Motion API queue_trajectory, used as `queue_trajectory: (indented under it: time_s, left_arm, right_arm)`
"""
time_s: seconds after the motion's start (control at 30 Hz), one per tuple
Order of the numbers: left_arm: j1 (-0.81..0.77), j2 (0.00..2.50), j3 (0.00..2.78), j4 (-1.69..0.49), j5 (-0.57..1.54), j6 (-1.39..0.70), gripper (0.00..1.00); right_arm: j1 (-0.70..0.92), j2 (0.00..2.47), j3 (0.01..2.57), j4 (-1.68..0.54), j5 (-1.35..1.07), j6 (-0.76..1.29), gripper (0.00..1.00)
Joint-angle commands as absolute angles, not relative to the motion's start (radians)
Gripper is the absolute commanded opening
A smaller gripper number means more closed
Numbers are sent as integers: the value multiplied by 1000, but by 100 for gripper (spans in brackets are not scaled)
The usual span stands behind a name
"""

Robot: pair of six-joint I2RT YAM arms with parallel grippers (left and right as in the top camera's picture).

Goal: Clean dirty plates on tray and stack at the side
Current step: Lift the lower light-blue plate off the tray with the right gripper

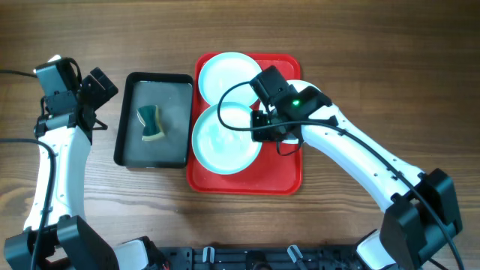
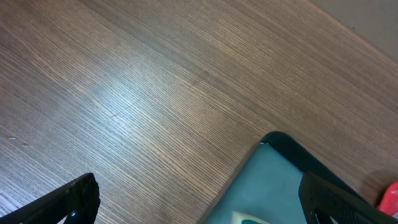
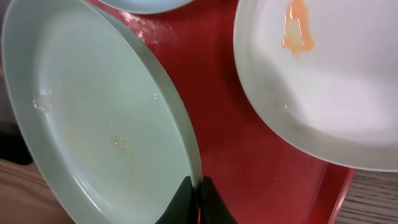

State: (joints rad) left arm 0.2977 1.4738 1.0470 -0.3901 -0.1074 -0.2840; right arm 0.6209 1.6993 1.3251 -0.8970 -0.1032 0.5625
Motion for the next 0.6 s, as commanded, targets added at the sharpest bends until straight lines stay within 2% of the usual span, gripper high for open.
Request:
queue_trajectory:
  time_s: [0.0,0.3,0.57]
  left_arm:
    - [300,1464,1066,-390,-102,-297,100]
    - [300,1464,1066,-390,-102,-297,100]
    - [300,1464,1066,-390,-102,-297,100]
  right_arm:
    - [618,1681,1370,-852,-91,542,4]
    - [625,1724,1370,-569,-90,553,4]
    - [715,1834,1370,-282,18,554,4]
